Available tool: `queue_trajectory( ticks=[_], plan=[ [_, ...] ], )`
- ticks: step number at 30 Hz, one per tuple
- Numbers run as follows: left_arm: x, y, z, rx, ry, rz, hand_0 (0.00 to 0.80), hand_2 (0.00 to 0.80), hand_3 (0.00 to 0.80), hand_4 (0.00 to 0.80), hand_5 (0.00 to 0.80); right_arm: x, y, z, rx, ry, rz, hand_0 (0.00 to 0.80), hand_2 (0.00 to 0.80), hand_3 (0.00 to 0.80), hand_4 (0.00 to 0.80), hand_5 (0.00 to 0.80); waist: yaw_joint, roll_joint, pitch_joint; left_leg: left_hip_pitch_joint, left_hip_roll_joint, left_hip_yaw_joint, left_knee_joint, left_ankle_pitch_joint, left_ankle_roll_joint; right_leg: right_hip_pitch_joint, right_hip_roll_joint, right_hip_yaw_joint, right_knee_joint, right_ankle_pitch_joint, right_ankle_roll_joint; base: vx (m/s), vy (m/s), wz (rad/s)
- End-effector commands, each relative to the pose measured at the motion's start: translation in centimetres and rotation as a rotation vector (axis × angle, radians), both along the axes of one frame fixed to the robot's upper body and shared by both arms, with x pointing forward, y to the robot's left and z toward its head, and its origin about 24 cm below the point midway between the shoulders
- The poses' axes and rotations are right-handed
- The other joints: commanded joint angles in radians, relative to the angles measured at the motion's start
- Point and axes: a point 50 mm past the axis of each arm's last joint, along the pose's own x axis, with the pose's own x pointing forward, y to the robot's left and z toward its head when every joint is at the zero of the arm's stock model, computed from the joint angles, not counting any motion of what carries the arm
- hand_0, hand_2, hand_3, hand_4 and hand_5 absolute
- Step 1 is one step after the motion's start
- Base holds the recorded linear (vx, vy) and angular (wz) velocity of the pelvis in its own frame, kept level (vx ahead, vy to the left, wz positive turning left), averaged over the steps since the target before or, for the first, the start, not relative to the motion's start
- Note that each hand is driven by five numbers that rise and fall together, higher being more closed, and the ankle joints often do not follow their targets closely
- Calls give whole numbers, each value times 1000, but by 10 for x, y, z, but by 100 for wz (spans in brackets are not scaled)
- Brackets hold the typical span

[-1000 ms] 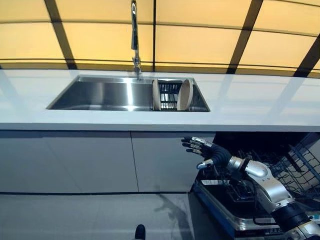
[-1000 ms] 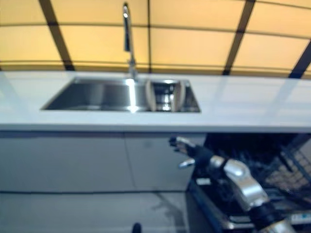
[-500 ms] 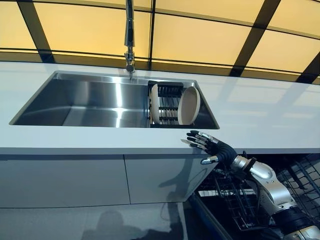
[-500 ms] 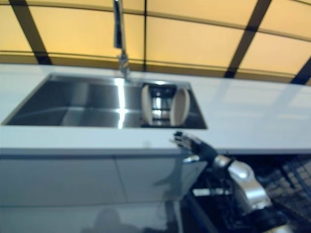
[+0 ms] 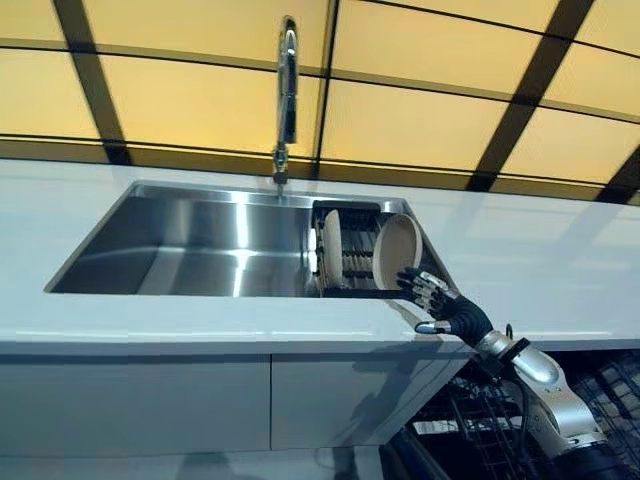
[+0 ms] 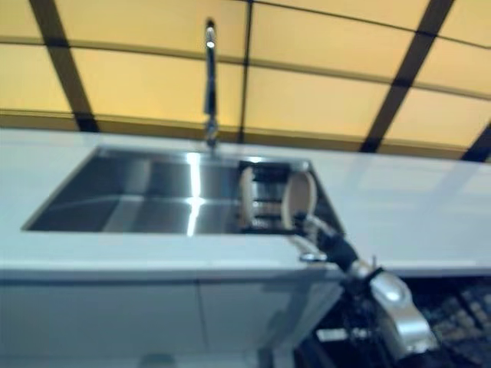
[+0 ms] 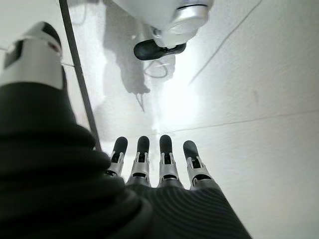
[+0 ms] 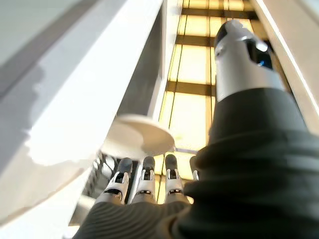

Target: Take plates into dishwasher

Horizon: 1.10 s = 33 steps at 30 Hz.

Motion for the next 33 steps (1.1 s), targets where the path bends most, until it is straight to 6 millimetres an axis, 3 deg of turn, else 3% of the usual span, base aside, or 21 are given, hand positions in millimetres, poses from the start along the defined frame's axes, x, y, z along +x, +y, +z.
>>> queue_trajectory(
  ticks=[1, 4, 10, 19, 33],
  plan=[
    [3, 0, 1, 18, 13, -53, 0, 0, 0, 0, 0, 12, -15, 39, 29, -181, -110, 0, 0, 0, 0, 0, -1, -18, 4, 40, -19, -25, 8, -49, -56, 47, -20, -17, -160, 277, 21, 154, -104, 61],
    [4, -5, -1, -1, 12, -32, 0, 0, 0, 0, 0, 15, -20, 39, 5, -177, -165, 0, 0, 0, 0, 0, 0, -12, -7, 61, 3, -18, -4, -56, -70, 103, -15, -25, -239, 227, 16, 103, -65, 44],
    [0, -11, -4, -17, 32, -19, 0, 0, 0, 0, 0, 21, -30, 40, -21, -165, -299, 0, 0, 0, 0, 0, 14, -20, -34, 68, 19, 21, -33, -39, -95, 216, -7, -41, -338, 206, 8, 84, -56, 24],
    [1, -12, -4, -14, 26, -20, 0, 0, 0, 0, 0, 31, -42, 33, -58, -98, -498, 0, 0, 0, 0, 0, 13, -18, -29, 77, 18, 26, -51, -38, -93, 205, -3, -43, -349, 226, 17, 53, -28, -21],
    [1, -8, -3, -9, 35, -45, 0, 0, 0, 0, 0, 53, -43, 61, -116, -145, -600, 0, 0, 0, 0, 0, 32, -25, -18, 78, 19, 28, -51, -41, -89, 197, -15, -59, -340, 240, 29, 12, -2, 1]
  ],
)
